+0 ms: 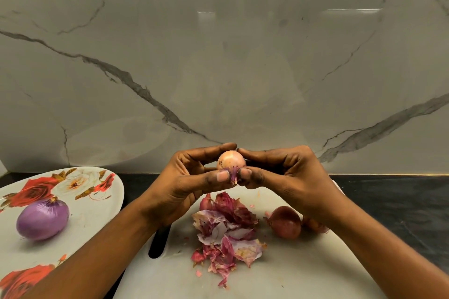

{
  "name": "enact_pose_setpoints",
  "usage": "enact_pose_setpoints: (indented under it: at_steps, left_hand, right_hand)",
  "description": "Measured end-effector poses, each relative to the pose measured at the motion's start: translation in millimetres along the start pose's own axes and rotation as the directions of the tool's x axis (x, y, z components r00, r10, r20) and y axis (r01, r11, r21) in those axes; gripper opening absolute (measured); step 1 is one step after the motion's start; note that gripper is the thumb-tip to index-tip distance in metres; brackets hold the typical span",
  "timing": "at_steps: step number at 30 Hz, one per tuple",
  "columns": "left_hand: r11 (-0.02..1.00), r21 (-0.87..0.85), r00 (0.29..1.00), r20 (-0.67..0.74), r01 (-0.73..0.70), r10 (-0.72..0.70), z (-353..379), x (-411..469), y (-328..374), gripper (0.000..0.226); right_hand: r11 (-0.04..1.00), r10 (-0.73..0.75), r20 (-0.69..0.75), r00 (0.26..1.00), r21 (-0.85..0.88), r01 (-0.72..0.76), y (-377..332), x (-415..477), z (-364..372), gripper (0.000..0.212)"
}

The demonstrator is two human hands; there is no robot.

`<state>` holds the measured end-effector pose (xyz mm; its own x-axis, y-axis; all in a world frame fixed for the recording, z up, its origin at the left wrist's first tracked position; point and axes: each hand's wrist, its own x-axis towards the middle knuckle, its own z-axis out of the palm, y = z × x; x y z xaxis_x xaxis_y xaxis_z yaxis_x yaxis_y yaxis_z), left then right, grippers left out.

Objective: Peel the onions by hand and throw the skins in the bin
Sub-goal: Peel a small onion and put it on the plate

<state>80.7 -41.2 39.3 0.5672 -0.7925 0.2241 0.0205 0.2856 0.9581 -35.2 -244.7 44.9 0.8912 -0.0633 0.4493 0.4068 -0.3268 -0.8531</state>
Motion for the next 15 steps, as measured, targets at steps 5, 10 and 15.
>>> enact_pose_setpoints:
  at_steps: [5,10,15]
  left_hand:
    - [1.000,-0.006,0.999,-0.050,-0.008,0.007,0.6,2.2,0.9,0.067]
    - [0.998,0.068,0.996,-0.091,-0.015,0.021,1.0,4.3,-2.5,0.066]
    - [0.993,0.119,0.995,-0.093,-0.016,0.027,2.5,4.1,-5.4,0.065]
  right_hand:
    - [0.999,0.050,0.023,0.998,0.017,-0.051,0.1,2.9,1.0,0.039]
    - [0.993,0.121,0.026,0.992,-0.009,-0.121,-0.2,3.2,0.7,0.044]
    - [0.991,0.117,-0.006,0.993,-0.069,-0.118,0.1,0.5,0.9,0.043]
